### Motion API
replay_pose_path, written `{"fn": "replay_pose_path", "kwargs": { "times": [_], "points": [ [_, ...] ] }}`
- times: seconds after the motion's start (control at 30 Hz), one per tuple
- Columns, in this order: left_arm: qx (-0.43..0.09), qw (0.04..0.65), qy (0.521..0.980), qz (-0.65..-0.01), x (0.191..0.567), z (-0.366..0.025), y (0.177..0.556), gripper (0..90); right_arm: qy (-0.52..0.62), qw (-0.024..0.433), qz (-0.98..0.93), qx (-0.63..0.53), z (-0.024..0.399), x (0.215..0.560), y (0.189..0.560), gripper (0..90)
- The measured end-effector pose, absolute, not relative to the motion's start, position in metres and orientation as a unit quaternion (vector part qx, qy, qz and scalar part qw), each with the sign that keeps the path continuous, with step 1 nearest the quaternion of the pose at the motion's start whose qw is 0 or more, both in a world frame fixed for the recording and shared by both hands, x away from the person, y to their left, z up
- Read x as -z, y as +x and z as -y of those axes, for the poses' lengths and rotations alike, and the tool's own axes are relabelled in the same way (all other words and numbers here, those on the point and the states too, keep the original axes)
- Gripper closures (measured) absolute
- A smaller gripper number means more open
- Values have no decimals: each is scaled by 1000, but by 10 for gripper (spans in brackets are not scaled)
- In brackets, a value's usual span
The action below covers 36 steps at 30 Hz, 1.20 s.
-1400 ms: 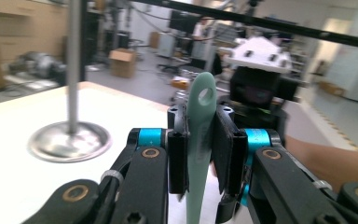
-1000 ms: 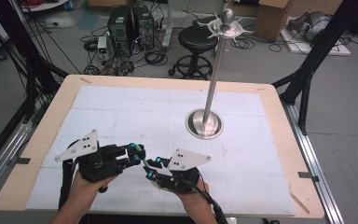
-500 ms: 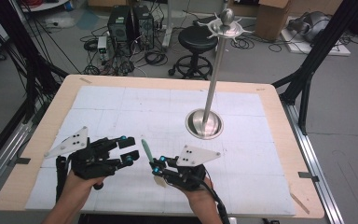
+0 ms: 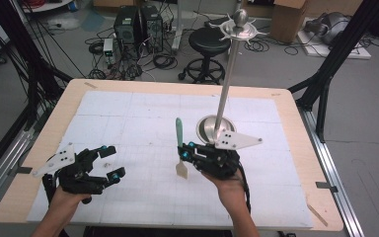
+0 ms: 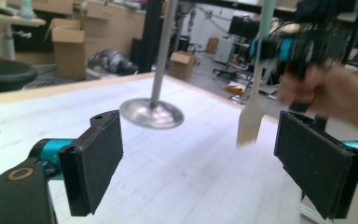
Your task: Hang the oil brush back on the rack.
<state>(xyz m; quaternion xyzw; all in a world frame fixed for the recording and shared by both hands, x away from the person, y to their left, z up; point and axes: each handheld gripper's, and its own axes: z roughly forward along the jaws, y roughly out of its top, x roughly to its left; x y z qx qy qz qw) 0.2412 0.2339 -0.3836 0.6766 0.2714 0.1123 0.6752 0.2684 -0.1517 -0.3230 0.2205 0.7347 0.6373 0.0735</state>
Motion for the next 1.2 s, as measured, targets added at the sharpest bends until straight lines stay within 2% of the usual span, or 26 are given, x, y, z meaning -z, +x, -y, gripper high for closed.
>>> {"fn": "replay_pose_path", "kwargs": {
  "times": [0.6, 1.2],
  "points": [
    [-107, 679, 676, -264, 392, -244, 239, 170, 261, 132, -696, -656, 168, 250, 326, 842],
    [-103, 681, 673, -267, 396, -245, 239, 173, 320, 161, -665, -655, 186, 227, 358, 842]
  ]
}}
